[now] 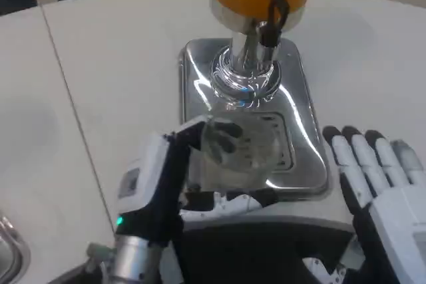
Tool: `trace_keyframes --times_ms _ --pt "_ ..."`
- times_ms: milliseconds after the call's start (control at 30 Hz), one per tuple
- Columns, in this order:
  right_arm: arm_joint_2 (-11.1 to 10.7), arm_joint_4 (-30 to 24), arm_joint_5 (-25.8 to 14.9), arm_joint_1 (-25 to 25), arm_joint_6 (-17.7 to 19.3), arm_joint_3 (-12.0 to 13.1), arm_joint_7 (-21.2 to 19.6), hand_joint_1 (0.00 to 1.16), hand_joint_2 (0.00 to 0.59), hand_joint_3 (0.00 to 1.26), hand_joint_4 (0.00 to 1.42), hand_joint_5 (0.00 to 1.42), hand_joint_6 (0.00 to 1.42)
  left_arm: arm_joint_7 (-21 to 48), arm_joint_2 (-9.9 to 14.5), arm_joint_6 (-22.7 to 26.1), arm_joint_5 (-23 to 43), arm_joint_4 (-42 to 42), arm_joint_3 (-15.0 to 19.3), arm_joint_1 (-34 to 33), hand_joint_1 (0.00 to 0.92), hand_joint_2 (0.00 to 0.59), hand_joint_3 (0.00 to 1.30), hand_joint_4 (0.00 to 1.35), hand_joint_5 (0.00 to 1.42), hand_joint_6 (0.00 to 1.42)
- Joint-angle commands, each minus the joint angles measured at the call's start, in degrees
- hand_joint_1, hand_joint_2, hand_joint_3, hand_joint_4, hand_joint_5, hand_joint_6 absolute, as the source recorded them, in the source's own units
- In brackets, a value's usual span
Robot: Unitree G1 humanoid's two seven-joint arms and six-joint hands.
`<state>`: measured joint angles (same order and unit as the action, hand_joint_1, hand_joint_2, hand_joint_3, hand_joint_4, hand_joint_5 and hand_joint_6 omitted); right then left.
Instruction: Grasp the cup under the faucet to collect the drink, then remove the cup.
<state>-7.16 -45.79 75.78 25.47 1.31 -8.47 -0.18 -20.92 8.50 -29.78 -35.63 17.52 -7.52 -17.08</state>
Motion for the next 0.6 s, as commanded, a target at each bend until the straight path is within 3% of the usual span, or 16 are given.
trace_keyframes --times_ms 33,333,600 --pt "1.31 -1.98 2.1 1.54 -0.65 -0.47 0.88 0.56 0.335 0.0 0.0 0.0 0.0 -2.84 -0.68 -1.49 0.64 6.12 -1.5 -5.06 0.583 0.0 1.17 1.1 1.42 1.42" --pt "3.64 -2.82 4.92 0.83 -1.22 -1.88 3.69 0.56 0.335 0.0 0.0 0.0 0.0 -5.93 -2.97 -1.45 2.83 21.91 -3.41 -15.62 0.584 0.0 1.17 1.1 1.42 1.42" --pt "3.81 -1.77 4.58 2.9 -0.98 -1.56 2.06 0.56 0.335 0.0 0.0 0.0 0.0 -10.27 -4.54 -2.11 3.99 35.64 -4.06 -26.13 0.582 0.0 1.17 1.09 1.42 1.42"
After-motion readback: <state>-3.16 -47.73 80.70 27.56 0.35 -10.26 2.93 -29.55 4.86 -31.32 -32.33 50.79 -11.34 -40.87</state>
